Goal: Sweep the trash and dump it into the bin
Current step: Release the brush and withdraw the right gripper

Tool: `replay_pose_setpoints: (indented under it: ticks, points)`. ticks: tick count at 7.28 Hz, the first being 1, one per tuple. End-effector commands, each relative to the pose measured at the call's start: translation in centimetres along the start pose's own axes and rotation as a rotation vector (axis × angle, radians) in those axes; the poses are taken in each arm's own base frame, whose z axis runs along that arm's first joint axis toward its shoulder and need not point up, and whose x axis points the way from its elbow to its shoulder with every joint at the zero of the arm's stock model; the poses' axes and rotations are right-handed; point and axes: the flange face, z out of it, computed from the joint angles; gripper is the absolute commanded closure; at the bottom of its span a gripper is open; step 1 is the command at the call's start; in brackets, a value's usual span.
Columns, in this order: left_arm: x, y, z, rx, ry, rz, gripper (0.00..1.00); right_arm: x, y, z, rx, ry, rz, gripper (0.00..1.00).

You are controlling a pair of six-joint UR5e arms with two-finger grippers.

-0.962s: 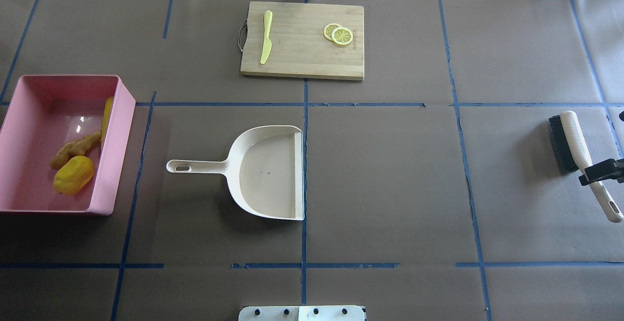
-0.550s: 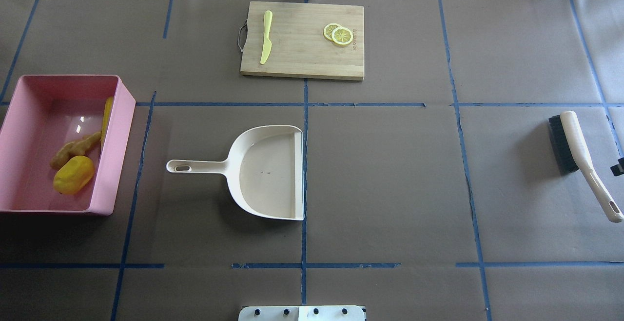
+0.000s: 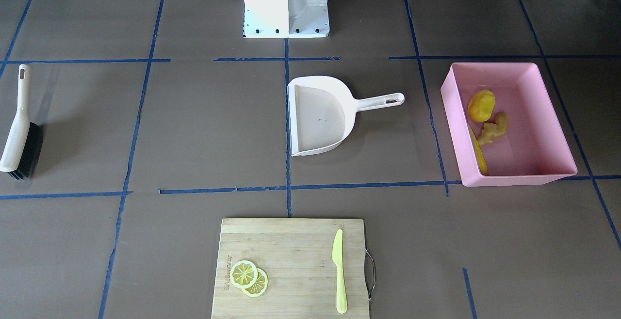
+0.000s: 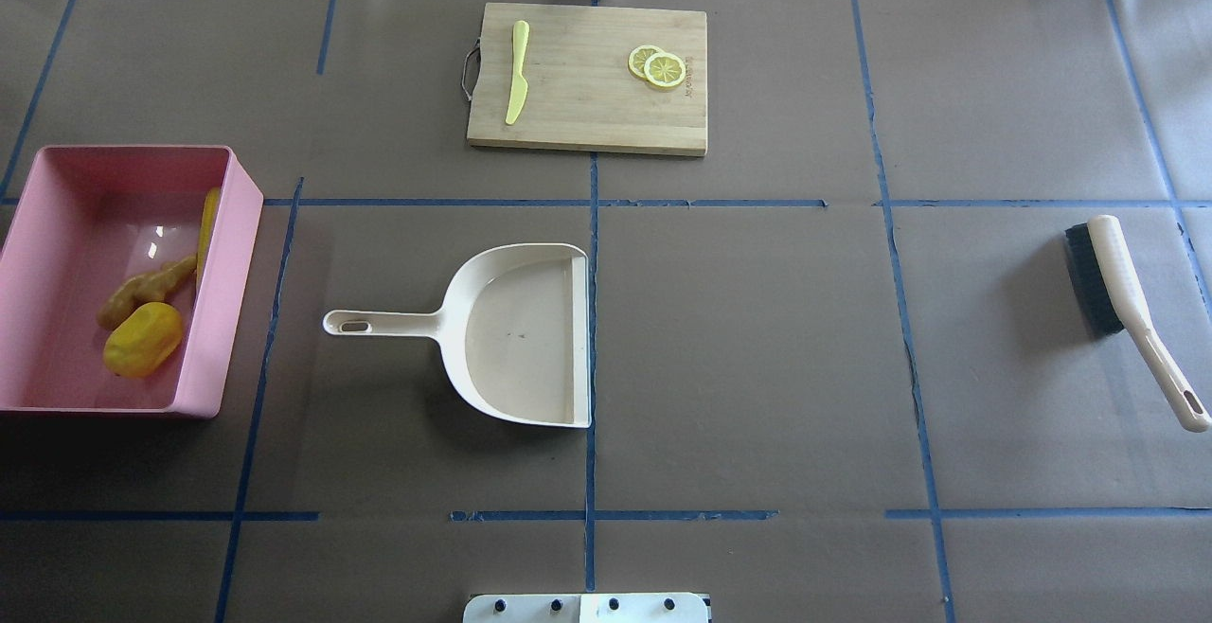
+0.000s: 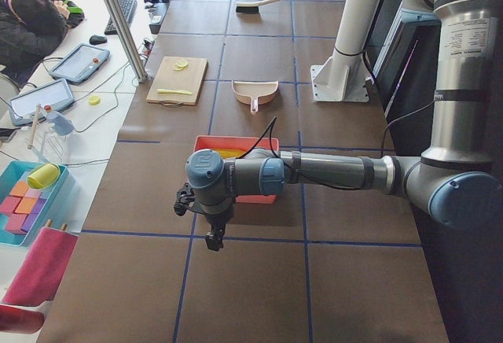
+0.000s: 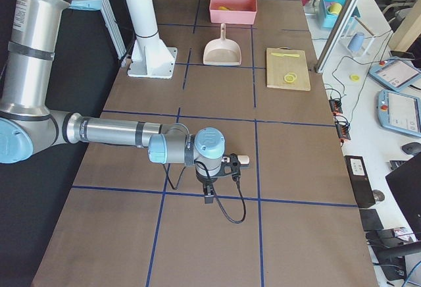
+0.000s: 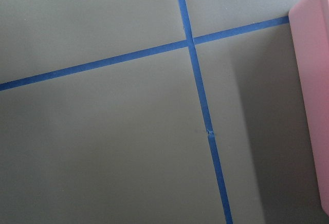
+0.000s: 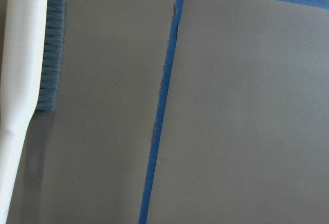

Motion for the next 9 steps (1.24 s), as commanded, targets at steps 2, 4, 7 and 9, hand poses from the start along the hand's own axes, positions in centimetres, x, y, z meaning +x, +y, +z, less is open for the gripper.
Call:
replay_pose_setpoints:
  ticks: [2, 4, 7, 9]
  points:
    - [0.4, -0.2, -0.7, 0.014, -0.011, 0.016, 0.0, 0.4, 0.4, -0.1, -0.001, 0.003, 0.048, 0.0]
    - [0.3, 1.3, 0.0, 0.004, -0.002, 0.007, 0.0, 0.3, 0.0, -0.3, 0.005, 0.003, 0.041, 0.0]
    - [0.7, 1.1, -0.2, 0.009, -0.002, 0.016, 0.0, 0.0, -1.7, -0.8, 0.009, 0.035, 0.03, 0.0]
    - [0.6, 1.1, -0.1, 0.006, -0.009, 0.013, 0.0, 0.4, -3.1, -0.6, 0.011, 0.035, 0.025, 0.0]
